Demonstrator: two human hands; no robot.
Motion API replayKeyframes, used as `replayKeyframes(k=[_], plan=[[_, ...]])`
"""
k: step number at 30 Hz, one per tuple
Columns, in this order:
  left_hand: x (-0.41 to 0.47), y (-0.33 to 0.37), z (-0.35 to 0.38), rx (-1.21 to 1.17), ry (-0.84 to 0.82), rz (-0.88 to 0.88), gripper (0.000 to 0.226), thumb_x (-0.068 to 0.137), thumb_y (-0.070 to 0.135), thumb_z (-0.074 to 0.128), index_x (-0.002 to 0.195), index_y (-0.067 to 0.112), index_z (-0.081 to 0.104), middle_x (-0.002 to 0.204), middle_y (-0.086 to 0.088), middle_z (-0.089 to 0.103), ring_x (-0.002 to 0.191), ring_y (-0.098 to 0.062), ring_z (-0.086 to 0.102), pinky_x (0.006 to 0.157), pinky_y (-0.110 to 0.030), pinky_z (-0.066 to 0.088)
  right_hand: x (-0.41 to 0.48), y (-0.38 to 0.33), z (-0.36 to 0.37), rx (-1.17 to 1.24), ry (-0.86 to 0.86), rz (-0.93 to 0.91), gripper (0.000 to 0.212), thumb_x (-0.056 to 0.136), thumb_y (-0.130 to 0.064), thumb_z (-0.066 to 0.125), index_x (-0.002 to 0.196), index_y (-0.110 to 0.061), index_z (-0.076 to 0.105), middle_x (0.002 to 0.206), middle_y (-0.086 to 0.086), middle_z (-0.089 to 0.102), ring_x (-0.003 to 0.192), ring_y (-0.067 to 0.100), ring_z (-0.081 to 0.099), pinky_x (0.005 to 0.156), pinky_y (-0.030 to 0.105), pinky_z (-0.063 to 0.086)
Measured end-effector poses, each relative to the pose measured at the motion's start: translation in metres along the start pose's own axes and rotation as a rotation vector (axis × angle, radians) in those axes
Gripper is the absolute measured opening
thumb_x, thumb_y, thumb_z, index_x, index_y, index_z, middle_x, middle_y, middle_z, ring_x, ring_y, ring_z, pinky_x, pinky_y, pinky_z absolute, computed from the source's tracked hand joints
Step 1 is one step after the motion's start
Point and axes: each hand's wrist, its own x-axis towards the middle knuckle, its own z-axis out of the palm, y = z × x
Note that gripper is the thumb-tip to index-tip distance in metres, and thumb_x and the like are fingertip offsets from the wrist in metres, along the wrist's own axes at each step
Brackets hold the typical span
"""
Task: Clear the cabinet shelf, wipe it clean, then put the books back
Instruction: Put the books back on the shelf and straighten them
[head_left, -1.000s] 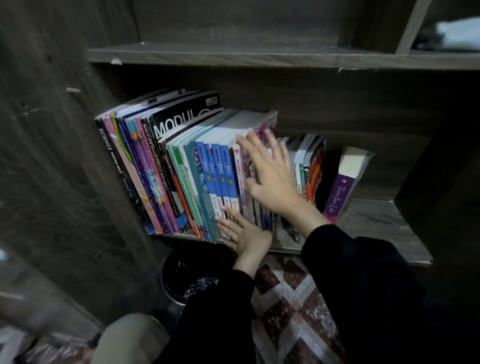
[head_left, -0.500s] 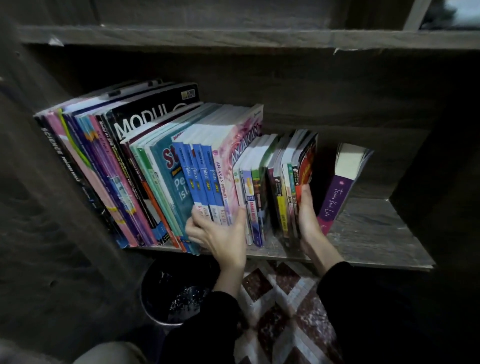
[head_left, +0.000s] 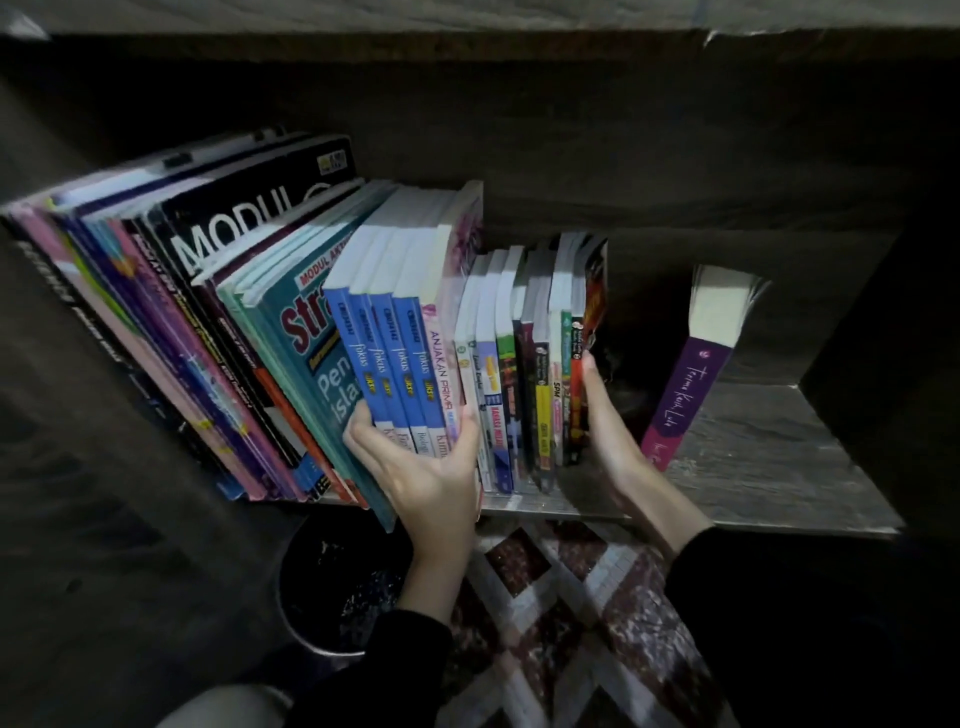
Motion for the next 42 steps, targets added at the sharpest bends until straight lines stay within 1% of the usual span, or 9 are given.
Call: replayKeyframes(k=[2, 5, 9, 12, 17, 22, 28, 33, 42], plan=[[0.0, 0.001, -0.004, 0.03, -0.028, 0.027, 0.088, 0.075, 0.02, 0.081, 0.139, -0.011, 0.029, 0.129, -0.02, 0.035, 0.118, -0.014, 0.034, 0.103, -0.002, 0.017, -0.003, 0.002, 0.0, -0.093, -0.024, -0.002, 0.094, 0.067, -0.095, 0.014, 0.148, -0.049, -0.001, 0.158, -0.02, 0.003, 0.146, 0.011, 0.006, 0.117, 0.057, 0.004], [-0.012, -0.003, -0.017, 0.245, -0.02, 0.214, 0.093, 0.083, 0.041, 0.069, 0.145, -0.011, 0.023, 0.132, -0.019, 0.029, 0.122, -0.025, 0.034, 0.111, -0.023, 0.026, -0.014, 0.005, -0.007, -0.251, -0.085, -0.025, 0.096, 0.059, -0.097, 0.031, 0.136, -0.063, -0.015, 0.155, -0.026, -0.003, 0.144, 0.013, 0.006, 0.115, 0.061, 0.006], [-0.024, -0.024, -0.034, 0.409, -0.022, 0.25, 0.101, 0.082, 0.06, 0.056, 0.147, -0.005, 0.014, 0.148, -0.024, 0.016, 0.136, -0.038, 0.021, 0.115, -0.041, 0.018, -0.034, 0.013, -0.001, -0.28, -0.166, -0.11, 0.132, 0.053, -0.079, 0.069, 0.14, -0.051, -0.027, 0.157, -0.017, -0.014, 0.138, -0.001, -0.003, 0.115, 0.037, 0.002], [-0.016, -0.043, -0.032, 0.391, -0.134, 0.177, 0.109, 0.085, 0.074, 0.039, 0.148, -0.002, -0.007, 0.155, -0.026, -0.008, 0.146, -0.036, -0.005, 0.116, -0.054, 0.009, -0.037, 0.024, 0.024, -0.277, -0.043, -0.171, 0.141, 0.044, -0.071, 0.081, 0.126, -0.062, -0.035, 0.158, -0.007, -0.021, 0.146, 0.01, -0.012, 0.119, 0.044, 0.002], [0.003, -0.05, -0.011, 0.302, -0.2, 0.106, 0.117, 0.076, 0.085, 0.036, 0.146, 0.015, -0.026, 0.151, -0.002, -0.036, 0.141, -0.027, -0.03, 0.115, -0.048, -0.015, -0.031, 0.023, 0.047, -0.322, 0.133, -0.172, 0.148, 0.044, -0.067, 0.082, 0.131, -0.044, -0.035, 0.157, 0.008, -0.017, 0.145, 0.02, -0.014, 0.119, 0.048, 0.0], [0.008, -0.049, -0.009, 0.351, -0.262, 0.039, 0.116, 0.071, 0.091, 0.026, 0.14, 0.024, -0.038, 0.142, 0.002, -0.05, 0.139, -0.025, -0.035, 0.113, -0.041, -0.022, -0.03, 0.024, 0.048, -0.355, 0.131, -0.131, 0.141, 0.049, -0.067, 0.072, 0.138, -0.037, -0.033, 0.157, 0.009, -0.02, 0.146, 0.025, -0.014, 0.118, 0.049, -0.002], [0.007, -0.073, -0.049, 0.457, -0.448, 0.25, 0.122, 0.069, 0.083, 0.043, 0.144, 0.023, -0.032, 0.149, -0.001, -0.041, 0.142, -0.025, -0.028, 0.115, -0.038, -0.02, -0.046, 0.03, 0.045, -0.458, 0.135, -0.192, 0.145, 0.045, -0.077, 0.068, 0.141, -0.035, -0.032, 0.158, 0.003, -0.02, 0.146, 0.02, -0.013, 0.118, 0.056, 0.005], [0.015, -0.091, -0.056, 0.658, -0.372, 0.301, 0.124, 0.065, 0.081, 0.043, 0.149, 0.016, -0.021, 0.154, -0.01, -0.031, 0.145, -0.029, -0.018, 0.114, -0.05, -0.008, -0.058, 0.051, 0.059, -0.654, 0.118, -0.23, 0.144, 0.042, -0.088, 0.056, 0.137, -0.038, -0.039, 0.152, 0.012, -0.035, 0.143, 0.031, -0.022, 0.117, 0.054, -0.001], [0.018, -0.094, -0.045, 0.718, -0.33, 0.323, 0.128, 0.065, 0.078, 0.048, 0.149, 0.009, -0.02, 0.153, -0.018, -0.029, 0.145, -0.033, -0.014, 0.113, -0.053, -0.009, -0.054, 0.05, 0.078, -0.799, 0.301, -0.144, 0.132, 0.046, -0.088, 0.041, 0.139, -0.03, -0.032, 0.155, 0.028, -0.01, 0.144, 0.044, 0.003, 0.111, 0.058, 0.021]])
